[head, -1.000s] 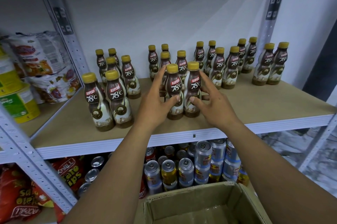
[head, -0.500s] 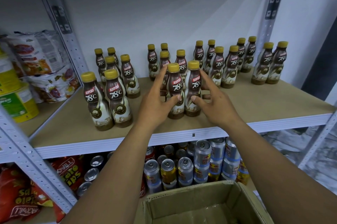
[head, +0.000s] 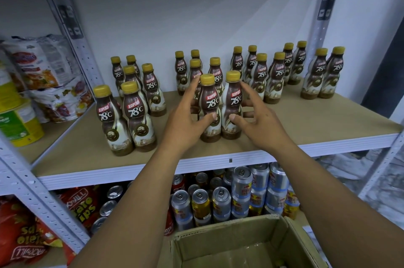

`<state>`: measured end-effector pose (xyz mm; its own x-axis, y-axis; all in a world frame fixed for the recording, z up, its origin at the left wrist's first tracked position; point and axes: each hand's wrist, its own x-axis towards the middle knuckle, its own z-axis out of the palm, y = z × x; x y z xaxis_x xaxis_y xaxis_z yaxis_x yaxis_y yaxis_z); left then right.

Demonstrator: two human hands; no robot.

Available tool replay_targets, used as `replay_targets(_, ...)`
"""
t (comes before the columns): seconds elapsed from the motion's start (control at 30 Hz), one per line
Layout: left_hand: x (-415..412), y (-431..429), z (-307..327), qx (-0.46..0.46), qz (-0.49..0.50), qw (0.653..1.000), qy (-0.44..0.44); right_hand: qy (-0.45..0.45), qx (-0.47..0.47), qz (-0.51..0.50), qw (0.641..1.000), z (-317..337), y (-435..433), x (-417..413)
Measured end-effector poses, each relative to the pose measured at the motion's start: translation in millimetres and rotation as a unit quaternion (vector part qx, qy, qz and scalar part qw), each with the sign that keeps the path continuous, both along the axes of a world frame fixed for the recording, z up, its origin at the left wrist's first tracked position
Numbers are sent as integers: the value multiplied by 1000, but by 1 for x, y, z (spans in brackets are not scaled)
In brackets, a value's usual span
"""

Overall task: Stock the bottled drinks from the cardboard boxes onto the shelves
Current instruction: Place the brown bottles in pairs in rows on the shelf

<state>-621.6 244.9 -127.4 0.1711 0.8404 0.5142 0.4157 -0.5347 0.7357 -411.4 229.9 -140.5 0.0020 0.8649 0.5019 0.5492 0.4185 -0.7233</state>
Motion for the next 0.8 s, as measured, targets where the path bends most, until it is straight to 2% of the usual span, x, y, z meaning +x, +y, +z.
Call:
replay_targets(0.3,-2,-8,-2,-46,24,999,-13,19,-54,-11,998,-5,-11,9)
replay_targets(0.47,-14,-22,-10,-91,52,994,-13,-33,-112,-48,992,-19,-32,27)
replay_targets(0.57,-18,-35,-17,-129,58,989,34,-85,-120,-65,987,-27,-52,37)
replay_targets(0.63,-18,-46,-22,-139,58,986,76,-151,-117,-65,980,-34,-66,39)
replay_targets(0.7,-15,-59,-29,-130,54,984,113,-210,-117,-60,969,-41,-80,41)
replay_targets(0.8,-12,-80,-46,-90,47,979,178,-233,-106,-54,965,-55,-103,45)
